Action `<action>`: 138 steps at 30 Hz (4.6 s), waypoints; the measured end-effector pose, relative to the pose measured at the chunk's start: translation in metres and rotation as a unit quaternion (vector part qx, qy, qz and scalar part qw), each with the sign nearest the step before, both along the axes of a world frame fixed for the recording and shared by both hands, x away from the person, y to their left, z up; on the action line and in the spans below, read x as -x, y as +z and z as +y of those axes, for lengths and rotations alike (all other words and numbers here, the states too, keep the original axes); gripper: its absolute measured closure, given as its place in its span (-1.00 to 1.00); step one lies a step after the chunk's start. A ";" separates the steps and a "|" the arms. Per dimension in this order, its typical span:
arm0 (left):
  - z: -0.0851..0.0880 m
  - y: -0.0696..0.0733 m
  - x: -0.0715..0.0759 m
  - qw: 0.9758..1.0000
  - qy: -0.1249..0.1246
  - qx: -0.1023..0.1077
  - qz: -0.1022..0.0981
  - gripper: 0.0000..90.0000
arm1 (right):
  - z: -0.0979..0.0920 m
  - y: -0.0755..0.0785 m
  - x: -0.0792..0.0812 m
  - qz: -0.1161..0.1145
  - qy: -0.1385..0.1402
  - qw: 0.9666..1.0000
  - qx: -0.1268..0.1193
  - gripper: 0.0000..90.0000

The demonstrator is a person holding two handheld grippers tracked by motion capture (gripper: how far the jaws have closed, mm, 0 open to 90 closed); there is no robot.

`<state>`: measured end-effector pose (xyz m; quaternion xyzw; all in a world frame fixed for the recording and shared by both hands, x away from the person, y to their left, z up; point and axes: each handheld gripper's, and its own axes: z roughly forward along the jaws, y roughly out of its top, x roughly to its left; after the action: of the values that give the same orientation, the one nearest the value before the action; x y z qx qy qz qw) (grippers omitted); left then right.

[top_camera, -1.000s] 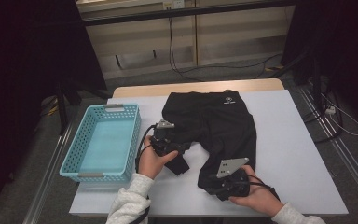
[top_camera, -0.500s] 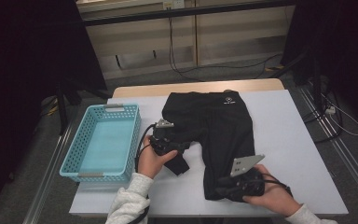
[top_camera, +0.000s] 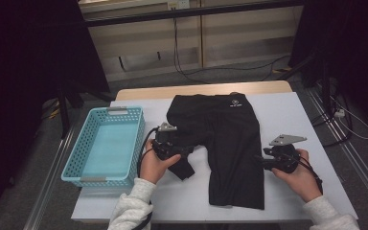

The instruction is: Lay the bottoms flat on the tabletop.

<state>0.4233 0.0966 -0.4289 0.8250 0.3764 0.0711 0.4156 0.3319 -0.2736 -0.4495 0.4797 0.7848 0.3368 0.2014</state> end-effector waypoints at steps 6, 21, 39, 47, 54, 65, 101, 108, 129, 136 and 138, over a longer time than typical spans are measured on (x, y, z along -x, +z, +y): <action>-0.001 0.000 0.000 1.000 0.001 -0.004 -0.002 -0.54 | -0.001 -0.009 -0.002 0.021 -0.011 1.000 -0.009 0.44; -0.006 -0.001 0.001 1.000 -0.007 -0.004 0.003 -0.55 | -0.019 -0.006 0.006 0.058 0.002 0.997 -0.049 1.00; -0.002 0.001 0.003 1.000 -0.004 -0.007 0.001 -0.56 | -0.026 0.001 -0.025 -0.001 -0.045 0.998 -0.038 0.26; 0.004 0.000 0.005 1.000 0.003 -0.012 0.000 -0.56 | -0.028 -0.009 -0.075 -0.010 -0.093 0.995 -0.040 0.23; 0.007 0.000 0.005 1.000 0.004 -0.010 0.002 -0.57 | -0.022 -0.017 -0.106 -0.010 -0.114 0.992 -0.057 0.24; 0.009 0.004 0.004 1.000 0.007 -0.002 0.000 -0.57 | -0.016 -0.019 -0.123 -0.004 -0.097 0.993 -0.066 0.97; 0.010 0.001 0.002 1.000 0.009 -0.004 0.006 -0.57 | -0.080 -0.013 -0.111 0.025 -0.164 0.982 -0.092 0.44; 0.008 0.002 0.002 1.000 0.005 -0.007 0.005 -0.57 | -0.073 -0.010 -0.072 0.032 -0.141 0.988 -0.060 0.38; 0.004 0.007 0.001 1.000 -0.001 -0.002 -0.002 -0.58 | -0.066 -0.004 0.015 0.087 -0.072 0.990 -0.085 1.00; 0.003 0.006 0.000 1.000 -0.001 -0.003 0.002 -0.59 | -0.084 -0.005 0.020 0.082 -0.077 0.990 -0.081 1.00; 0.003 0.006 0.000 1.000 -0.001 -0.003 0.001 -0.59 | -0.082 -0.003 0.020 0.077 -0.075 0.992 -0.066 0.96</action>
<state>0.4230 0.0997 -0.4226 0.8268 0.3758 0.0710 0.4124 0.3124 -0.3559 -0.4522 0.5735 0.7362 0.3338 0.1330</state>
